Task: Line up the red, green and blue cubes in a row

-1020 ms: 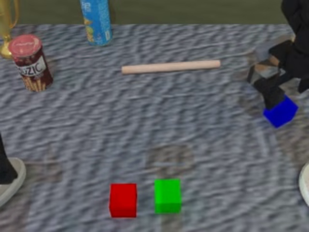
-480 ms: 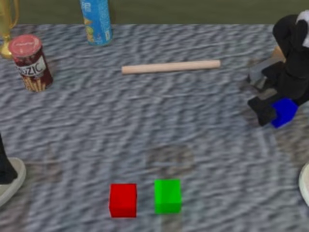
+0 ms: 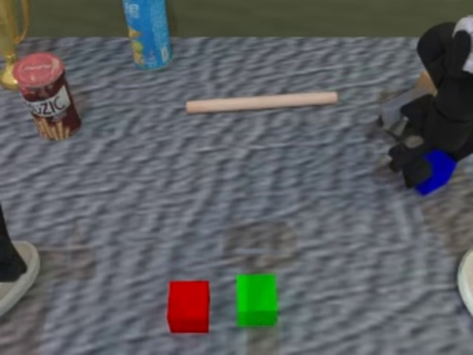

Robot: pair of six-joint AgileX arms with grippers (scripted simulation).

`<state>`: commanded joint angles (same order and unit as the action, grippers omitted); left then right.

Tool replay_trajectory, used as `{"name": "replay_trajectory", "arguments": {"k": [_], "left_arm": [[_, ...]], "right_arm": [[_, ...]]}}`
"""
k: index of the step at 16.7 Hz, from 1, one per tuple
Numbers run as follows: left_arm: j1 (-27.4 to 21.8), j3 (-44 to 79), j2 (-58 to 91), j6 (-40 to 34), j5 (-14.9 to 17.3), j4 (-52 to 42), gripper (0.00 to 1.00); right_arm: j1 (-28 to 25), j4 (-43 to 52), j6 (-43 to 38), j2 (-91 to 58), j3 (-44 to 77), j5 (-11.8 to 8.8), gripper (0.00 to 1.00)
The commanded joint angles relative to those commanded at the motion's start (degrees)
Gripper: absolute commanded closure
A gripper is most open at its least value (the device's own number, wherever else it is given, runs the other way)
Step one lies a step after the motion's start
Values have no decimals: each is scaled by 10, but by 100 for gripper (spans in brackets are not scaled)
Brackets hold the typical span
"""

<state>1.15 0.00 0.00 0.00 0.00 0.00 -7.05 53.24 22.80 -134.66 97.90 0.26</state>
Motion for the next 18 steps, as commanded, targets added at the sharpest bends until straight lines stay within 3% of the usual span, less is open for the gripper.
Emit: {"name": "replay_trajectory", "arguments": {"k": [5,15,18], "left_arm": [[0,0,0,0,0,0,0],[0,0,0,0,0,0,0],[0,0,0,0,0,0,0]], "right_arm": [[0,0,0,0,0,0,98],[1,3,-1,4,2,0,100],[-1,43,0,17,30,-2,100]]}}
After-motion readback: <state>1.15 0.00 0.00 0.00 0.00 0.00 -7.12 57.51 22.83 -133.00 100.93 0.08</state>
